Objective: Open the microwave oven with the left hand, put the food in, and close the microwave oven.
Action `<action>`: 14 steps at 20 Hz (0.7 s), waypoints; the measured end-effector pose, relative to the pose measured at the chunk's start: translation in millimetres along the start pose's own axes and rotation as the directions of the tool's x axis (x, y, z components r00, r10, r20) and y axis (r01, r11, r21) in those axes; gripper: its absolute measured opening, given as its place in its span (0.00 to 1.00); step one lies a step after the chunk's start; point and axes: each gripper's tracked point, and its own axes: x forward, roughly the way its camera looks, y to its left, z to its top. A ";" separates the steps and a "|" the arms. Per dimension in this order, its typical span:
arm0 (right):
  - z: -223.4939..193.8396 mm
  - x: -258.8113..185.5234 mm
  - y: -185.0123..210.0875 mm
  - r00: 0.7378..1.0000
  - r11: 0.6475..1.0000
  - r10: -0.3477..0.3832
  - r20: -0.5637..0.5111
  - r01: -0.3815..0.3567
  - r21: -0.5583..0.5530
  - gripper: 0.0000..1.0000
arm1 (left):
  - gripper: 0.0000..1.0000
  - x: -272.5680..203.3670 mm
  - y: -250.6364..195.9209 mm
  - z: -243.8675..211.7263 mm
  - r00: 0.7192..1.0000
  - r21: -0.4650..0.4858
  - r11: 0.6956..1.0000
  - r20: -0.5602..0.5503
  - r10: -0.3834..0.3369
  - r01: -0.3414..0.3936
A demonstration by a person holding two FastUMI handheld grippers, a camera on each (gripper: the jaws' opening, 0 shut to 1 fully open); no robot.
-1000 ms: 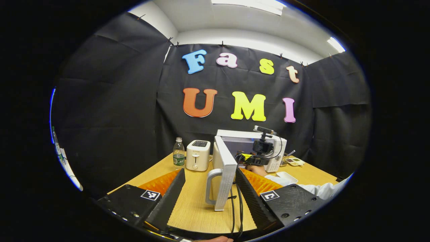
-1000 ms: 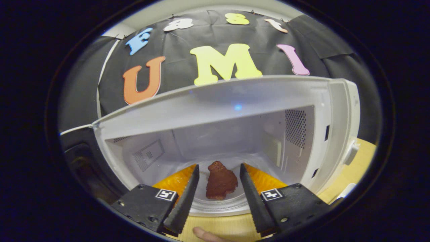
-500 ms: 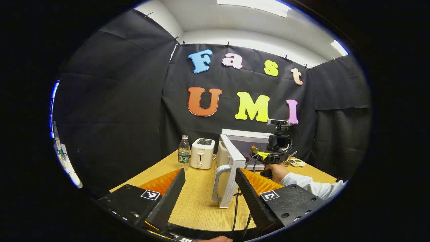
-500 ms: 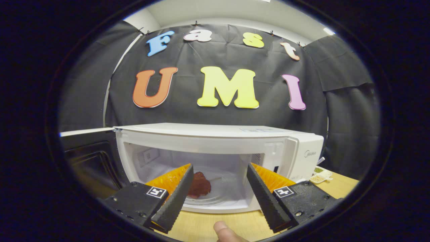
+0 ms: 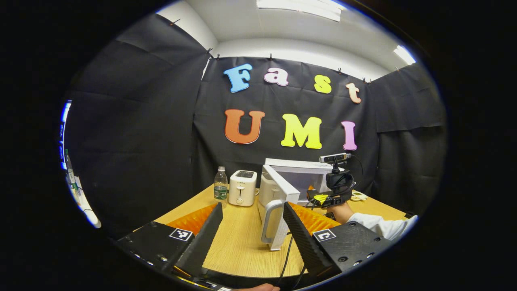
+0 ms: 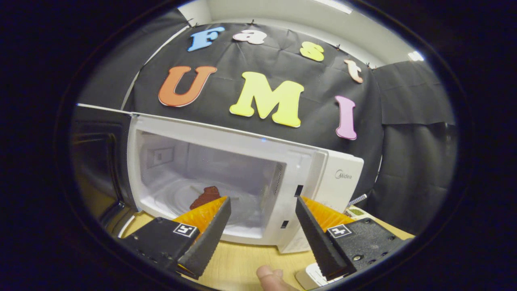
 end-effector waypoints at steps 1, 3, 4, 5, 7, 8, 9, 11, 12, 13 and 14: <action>4.2 -5.3 -4.0 1.000 1.000 0.008 0.009 -0.008 0.011 0.96 | 0.92 1.4 -2.8 -0.2 1.000 0.004 1.000 0.003 -0.007 0.007; 22.6 -21.2 -17.7 0.999 1.000 0.015 0.050 -0.016 0.021 0.96 | 0.92 6.8 -3.0 -3.4 1.000 0.000 1.000 -0.005 -0.018 0.018; 33.0 -31.5 -25.8 0.997 0.999 0.025 0.075 -0.027 0.028 1.00 | 0.92 10.5 -2.3 -5.7 1.000 -0.005 1.000 -0.013 -0.019 0.019; 45.6 -43.2 -35.1 0.994 0.999 0.032 0.101 -0.036 0.037 0.96 | 0.92 14.9 -0.5 -7.9 1.000 -0.007 1.000 -0.016 -0.016 0.016; 71.1 -69.6 -53.8 0.988 0.997 0.046 0.145 -0.054 0.051 0.96 | 0.92 21.6 3.2 -13.3 1.000 -0.010 1.000 -0.025 -0.018 0.018; 83.0 -85.6 -63.9 0.985 0.997 0.050 0.163 -0.059 0.051 0.96 | 0.92 27.2 6.4 -14.7 1.000 -0.016 1.000 -0.026 -0.017 0.017; 93.2 -102.1 -73.2 0.983 0.997 0.055 0.175 -0.065 0.051 0.96 | 0.92 31.9 10.7 -15.9 1.000 -0.021 1.000 -0.021 -0.013 0.013; 115.4 -139.4 -90.0 0.978 0.996 0.069 0.195 -0.079 0.046 0.95 | 0.92 36.9 21.3 -14.2 1.000 -0.020 1.000 0.013 0.006 -0.006; 126.0 -159.0 -98.1 0.975 0.995 0.076 0.207 -0.086 0.043 0.96 | 0.81 38.5 23.0 -16.3 1.000 -0.013 1.000 0.019 0.009 -0.009; 135.2 -179.9 -107.8 0.974 0.996 0.074 0.212 -0.083 0.037 0.96 | 0.92 39.2 25.9 -14.2 1.000 -0.003 1.000 0.027 0.014 -0.014; 143.4 -200.2 -118.8 0.974 0.996 0.066 0.216 -0.076 0.037 0.95 | 0.92 40.0 28.3 -10.5 0.999 0.004 1.000 0.038 0.017 -0.017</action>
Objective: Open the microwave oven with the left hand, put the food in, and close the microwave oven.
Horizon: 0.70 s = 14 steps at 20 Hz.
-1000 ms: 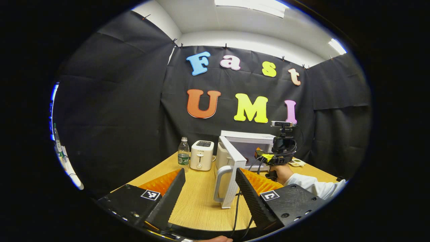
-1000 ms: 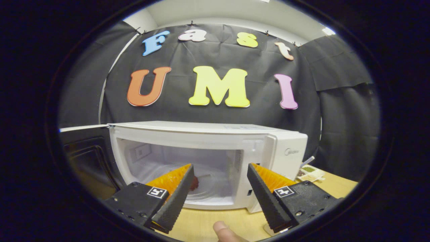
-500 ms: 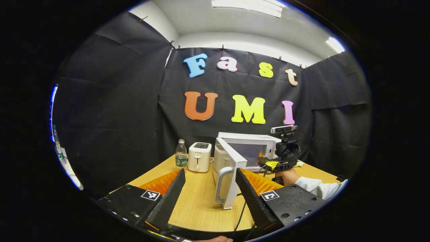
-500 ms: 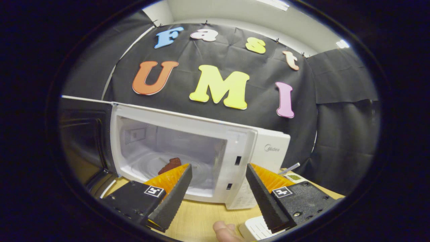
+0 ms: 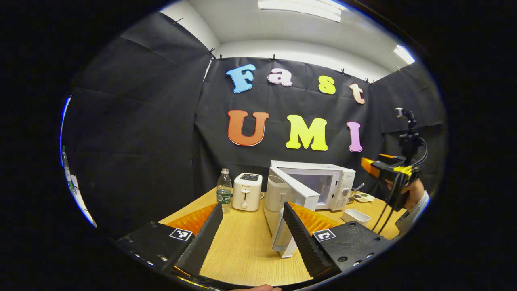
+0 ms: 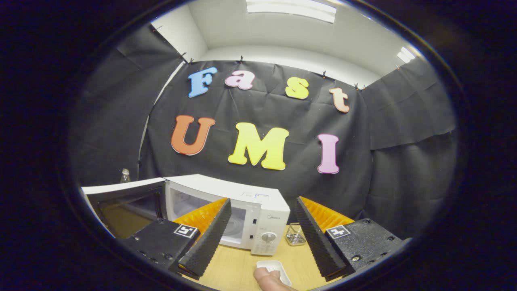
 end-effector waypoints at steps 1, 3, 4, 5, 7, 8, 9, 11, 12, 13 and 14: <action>13.6 -20.3 -5.1 1.000 1.000 0.005 0.004 -0.005 0.006 0.95 | 0.92 0.3 -1.9 3.9 1.000 0.002 1.000 0.013 -0.015 0.015; 36.1 -58.2 -14.3 1.000 0.998 0.028 0.005 -0.028 0.052 0.95 | 0.89 3.4 -4.1 6.5 0.999 0.002 0.999 0.021 -0.039 0.038; 46.6 -74.5 -16.3 0.999 0.995 0.052 0.010 -0.053 0.081 0.95 | 0.72 9.7 3.3 9.4 0.999 0.010 1.000 0.032 -0.021 0.021; 56.4 -88.0 -20.1 0.997 0.992 0.074 0.017 -0.075 0.103 0.95 | 0.72 15.5 5.7 6.1 0.999 0.015 1.000 0.032 -0.017 0.017; 66.8 -111.5 -29.7 0.995 0.986 0.102 0.012 -0.102 0.132 0.95 | 0.45 19.1 -0.1 -1.9 0.998 0.015 0.998 0.003 -0.057 0.057; 71.8 -122.5 -31.4 0.993 0.983 0.119 0.014 -0.120 0.140 0.95 | 0.32 24.0 2.4 -5.9 0.999 0.022 0.998 -0.003 -0.052 0.052; 76.7 -131.9 -32.2 0.991 0.981 0.134 0.019 -0.136 0.141 0.95 | 0.31 29.2 9.0 -6.3 1.000 0.040 0.999 0.005 -0.027 0.027; 80.6 -145.8 -34.6 0.988 0.979 0.153 0.027 -0.155 0.130 0.94 | 0.31 38.7 14.3 -13.3 1.000 0.066 0.998 0.006 -0.009 0.009; 82.7 -151.2 -35.8 0.987 0.980 0.158 0.035 -0.161 0.120 0.95 | 0.31 43.2 13.6 -22.8 1.000 0.066 0.998 -0.010 -0.015 0.015; 83.1 -157.2 -37.2 0.987 0.981 0.157 0.038 -0.160 0.112 0.95 | 0.31 47.1 14.6 -27.9 1.000 0.064 0.998 -0.017 -0.014 0.015; 83.9 -162.3 -37.0 0.986 0.980 0.161 0.040 -0.165 0.110 0.95 | 0.31 52.5 16.9 -33.5 1.000 0.059 0.998 -0.029 -0.013 0.015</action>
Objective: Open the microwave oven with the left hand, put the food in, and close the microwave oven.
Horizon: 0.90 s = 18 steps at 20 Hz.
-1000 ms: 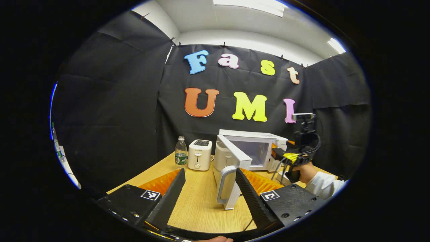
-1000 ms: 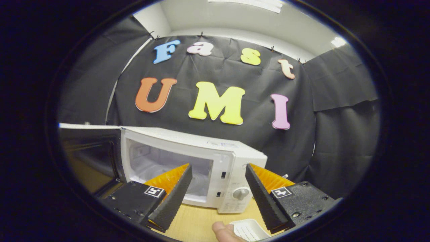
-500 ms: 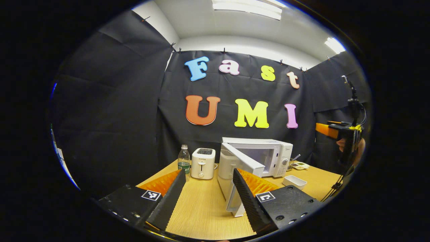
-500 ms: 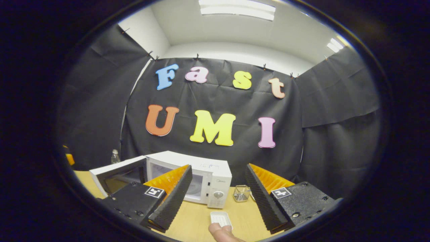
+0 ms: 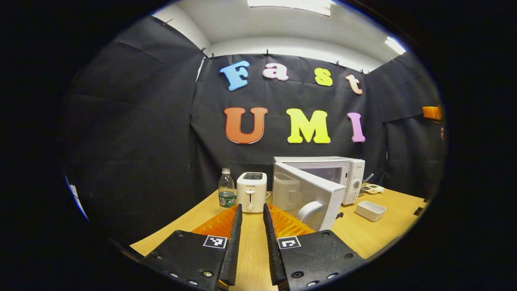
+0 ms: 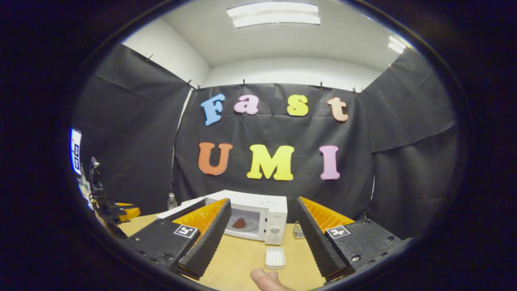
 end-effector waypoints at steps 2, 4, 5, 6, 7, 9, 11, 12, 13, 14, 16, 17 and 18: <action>0.4 -8.3 7.6 1.000 1.000 0.027 -0.004 -0.027 0.002 0.95 | 0.31 8.8 7.7 -11.1 1.000 -0.010 1.000 -0.022 0.017 -0.017; 4.6 -14.5 10.7 0.999 0.999 0.039 0.001 -0.039 -0.007 0.95 | 0.31 17.6 8.7 -18.8 0.999 -0.020 1.000 -0.035 0.012 -0.013; 5.8 -16.4 10.4 0.999 0.999 0.038 0.004 -0.038 -0.014 0.95 | 0.31 21.9 11.3 -20.9 0.999 -0.016 1.000 -0.042 0.014 -0.014; 6.5 -18.0 9.5 0.999 0.999 0.033 0.003 -0.033 -0.016 0.95 | 0.31 28.5 10.8 -27.3 0.999 -0.013 1.000 -0.049 0.011 -0.012; 7.6 -21.8 10.1 0.999 0.999 0.033 0.002 -0.033 -0.014 0.95 | 0.31 35.1 8.8 -34.2 0.998 -0.012 1.000 -0.060 -0.002 0.001; 12.3 -27.6 9.9 0.999 0.999 0.034 0.006 -0.034 -0.011 0.95 | 0.31 44.3 4.5 -40.9 0.998 -0.006 1.000 -0.060 -0.020 0.020; 18.1 -32.7 5.3 0.999 1.000 0.026 0.022 -0.025 -0.019 0.95 | 0.31 52.4 -1.6 -56.2 0.996 -0.010 1.000 -0.087 -0.030 0.030; 20.0 -34.8 3.7 0.999 1.000 0.021 0.028 -0.020 -0.024 0.95 | 0.16 56.3 -4.9 -56.1 0.997 -0.005 1.000 -0.077 -0.031 0.031; 19.7 -37.6 3.3 0.999 0.999 0.019 0.030 -0.019 -0.028 0.95 | 0.31 52.4 -7.4 -51.6 0.997 0.008 0.999 -0.070 -0.032 0.032; 18.8 -38.8 3.2 0.999 0.999 0.023 0.028 -0.022 -0.032 0.95 | 0.16 61.4 -6.0 -54.2 0.999 0.003 1.000 -0.053 0.002 -0.002; 19.2 -41.5 4.8 0.999 0.999 0.034 0.028 -0.033 -0.033 0.95 | 0.00 65.6 -12.9 -57.9 0.997 -0.013 1.000 -0.072 -0.019 0.018; 18.8 -42.2 3.6 0.999 0.999 0.035 0.027 -0.034 -0.031 0.95 | 0.12 65.4 -19.3 -59.2 0.996 -0.012 0.999 -0.081 -0.039 0.039; 18.4 -43.1 2.4 0.999 0.999 0.037 0.028 -0.036 -0.030 0.95 | 0.00 65.8 -27.1 -60.0 0.995 -0.013 0.998 -0.084 -0.056 0.055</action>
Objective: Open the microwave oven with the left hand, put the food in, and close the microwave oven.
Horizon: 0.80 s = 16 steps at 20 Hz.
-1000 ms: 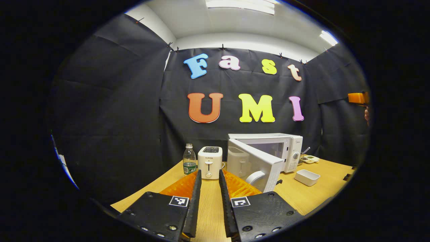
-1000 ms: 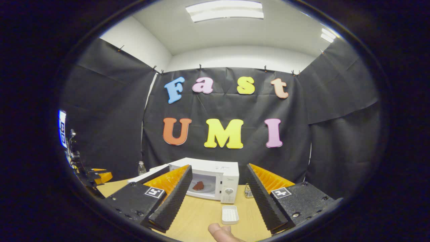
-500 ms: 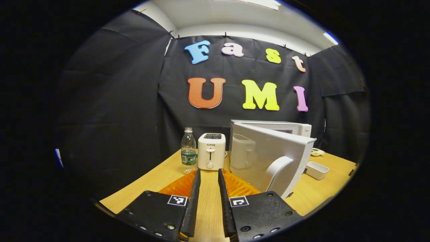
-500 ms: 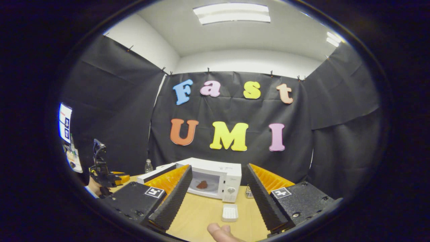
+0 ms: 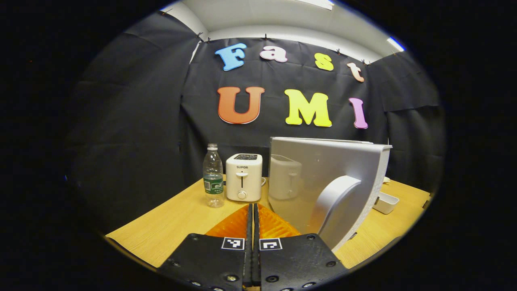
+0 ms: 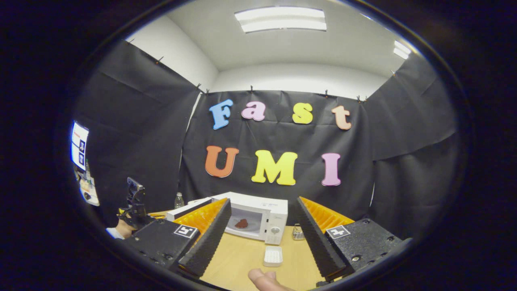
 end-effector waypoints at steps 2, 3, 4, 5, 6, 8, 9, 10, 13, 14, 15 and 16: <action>0.1 -2.1 -4.4 1.000 1.000 -0.001 0.000 0.001 0.004 0.95 | 0.00 1.2 -11.0 -1.0 1.000 0.001 1.000 -0.006 -0.028 0.028; -1.8 -3.0 -5.9 1.000 1.000 -0.001 -0.003 0.001 0.004 0.95 | 0.00 1.8 -17.4 2.0 0.999 0.005 0.999 0.004 -0.035 0.035; -3.0 -4.1 -6.9 1.000 1.000 0.001 -0.006 -0.001 0.004 0.95 | 0.00 2.3 -17.3 2.9 0.999 0.010 0.999 0.006 -0.034 0.034; -3.9 -5.0 -8.0 1.000 1.000 0.002 -0.009 -0.002 0.003 0.95 | 0.00 2.1 -23.0 2.6 0.999 0.006 0.999 0.000 -0.042 0.042; -4.5 -6.1 -9.7 1.000 1.000 0.005 -0.011 -0.005 0.003 0.95 | 0.00 3.2 -32.0 2.5 0.998 -0.003 0.998 -0.001 -0.058 0.058; -4.4 -9.1 -15.1 1.000 1.000 0.001 -0.009 -0.001 0.002 0.95 | 0.00 6.2 -44.2 4.4 0.997 -0.007 0.997 0.005 -0.075 0.075; -4.3 -10.5 -17.9 1.000 1.000 -0.001 -0.005 0.001 0.003 0.95 | 0.00 8.7 -50.9 5.8 0.997 -0.007 0.997 0.009 -0.081 0.081; -4.6 -11.7 -21.3 1.000 1.000 -0.004 -0.003 0.004 0.003 0.95 | 0.00 11.6 -58.7 6.8 0.996 -0.009 0.996 0.013 -0.089 0.089; -10.4 -14.7 -31.7 1.000 1.000 -0.011 -0.009 0.011 0.006 0.95 | 0.00 20.9 -89.9 4.8 0.990 -0.021 0.990 0.003 -0.139 0.139; -11.1 -15.5 -35.6 1.000 1.000 -0.015 -0.010 0.015 0.009 0.95 | 0.00 26.7 -98.8 4.6 0.989 -0.017 0.989 -0.001 -0.146 0.146; -11.3 -17.6 -40.3 1.000 1.000 -0.018 -0.009 0.018 0.012 0.95 | 0.00 32.3 -107.6 4.3 0.988 -0.012 0.988 -0.003 -0.155 0.155; -11.2 -18.8 -45.0 1.000 1.000 -0.021 -0.006 0.021 0.016 0.95 | 0.00 39.0 -118.7 2.6 0.986 -0.010 0.986 -0.006 -0.167 0.167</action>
